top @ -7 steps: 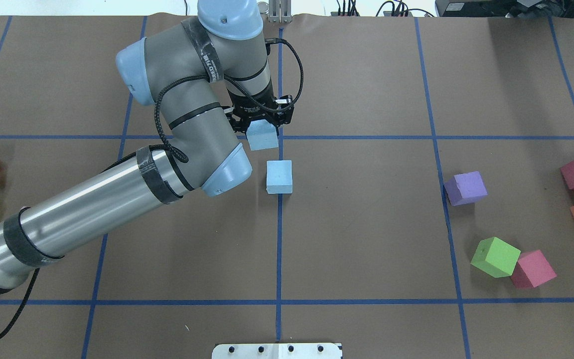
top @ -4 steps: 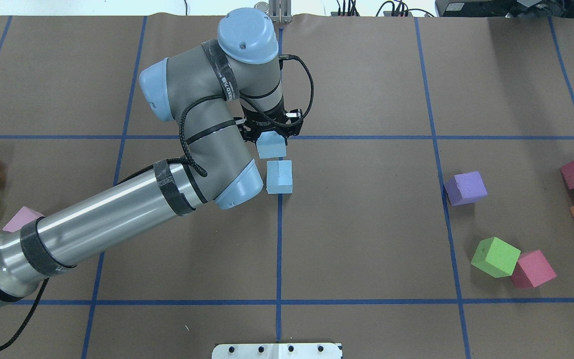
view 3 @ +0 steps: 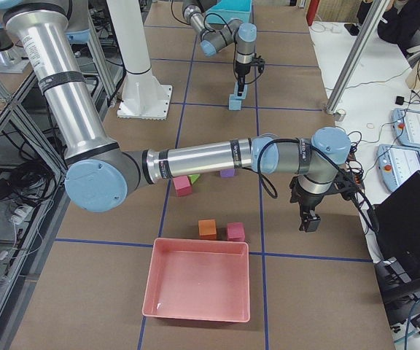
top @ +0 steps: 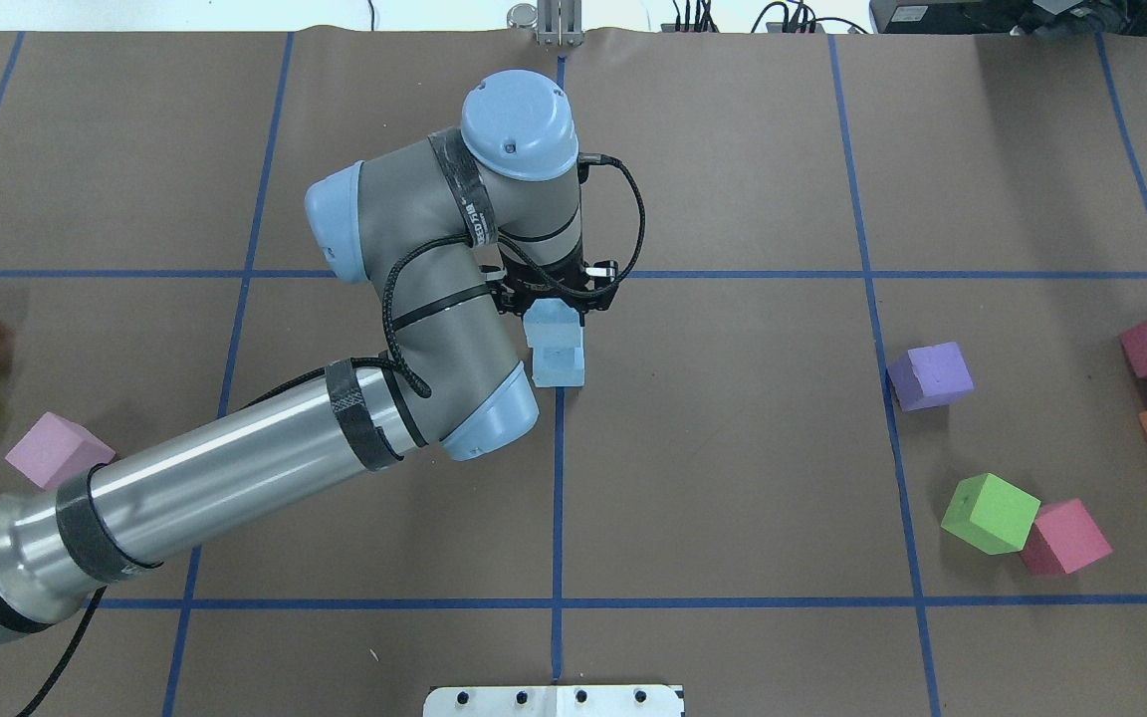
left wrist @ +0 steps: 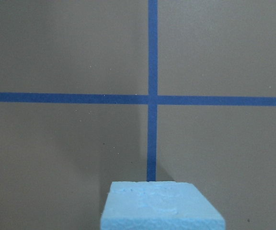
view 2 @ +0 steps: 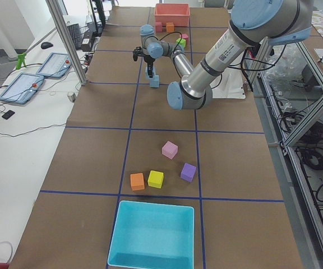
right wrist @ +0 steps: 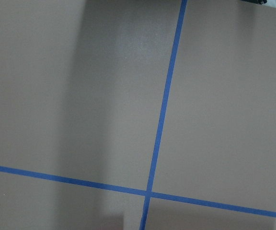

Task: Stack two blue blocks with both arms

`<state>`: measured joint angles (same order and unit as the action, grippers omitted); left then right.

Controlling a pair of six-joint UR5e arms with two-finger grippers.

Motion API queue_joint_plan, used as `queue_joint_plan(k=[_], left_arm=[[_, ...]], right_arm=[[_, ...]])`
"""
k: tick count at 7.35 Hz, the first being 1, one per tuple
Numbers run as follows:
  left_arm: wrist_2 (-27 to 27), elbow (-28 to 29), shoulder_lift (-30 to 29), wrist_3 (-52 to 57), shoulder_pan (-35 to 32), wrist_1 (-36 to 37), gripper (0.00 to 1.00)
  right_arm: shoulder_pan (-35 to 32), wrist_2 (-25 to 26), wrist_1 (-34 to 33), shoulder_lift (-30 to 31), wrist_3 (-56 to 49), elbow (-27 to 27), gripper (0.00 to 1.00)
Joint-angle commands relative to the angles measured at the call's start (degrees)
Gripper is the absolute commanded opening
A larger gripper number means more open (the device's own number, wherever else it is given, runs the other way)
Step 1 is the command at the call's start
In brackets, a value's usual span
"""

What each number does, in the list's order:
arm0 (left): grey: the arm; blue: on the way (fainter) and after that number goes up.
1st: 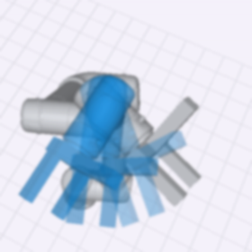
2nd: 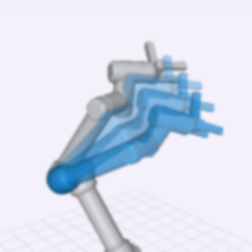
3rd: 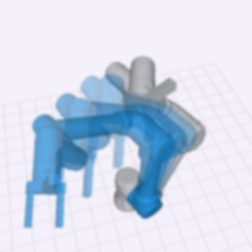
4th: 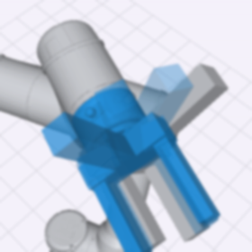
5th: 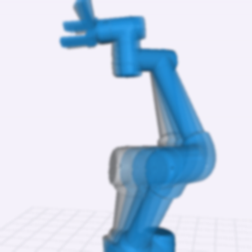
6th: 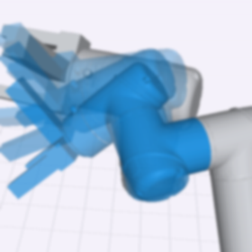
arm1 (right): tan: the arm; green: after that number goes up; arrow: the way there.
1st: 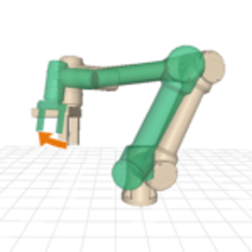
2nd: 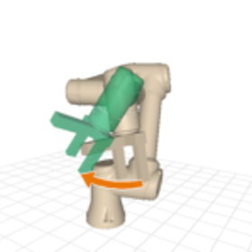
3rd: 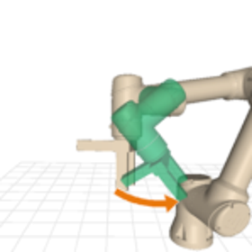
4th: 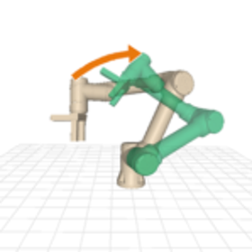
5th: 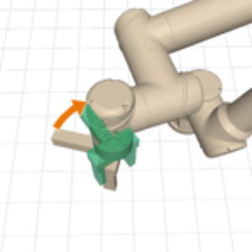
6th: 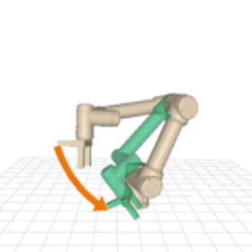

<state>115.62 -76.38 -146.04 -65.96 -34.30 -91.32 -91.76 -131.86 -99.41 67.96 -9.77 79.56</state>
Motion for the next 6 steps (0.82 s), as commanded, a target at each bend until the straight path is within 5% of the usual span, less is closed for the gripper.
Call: queue_joint_plan(k=[1,6], left_arm=[[-0.30,-1.14,1.02,-0.57,0.28,0.35,0.62],[-1.01,-1.32,1.11,-2.86,1.51,0.00,0.62]], right_arm=[[0.17,0.02,0.00,-0.02,0.02,-0.02,1.00],[0.17,0.02,0.00,-0.02,0.02,-0.02,1.00]])
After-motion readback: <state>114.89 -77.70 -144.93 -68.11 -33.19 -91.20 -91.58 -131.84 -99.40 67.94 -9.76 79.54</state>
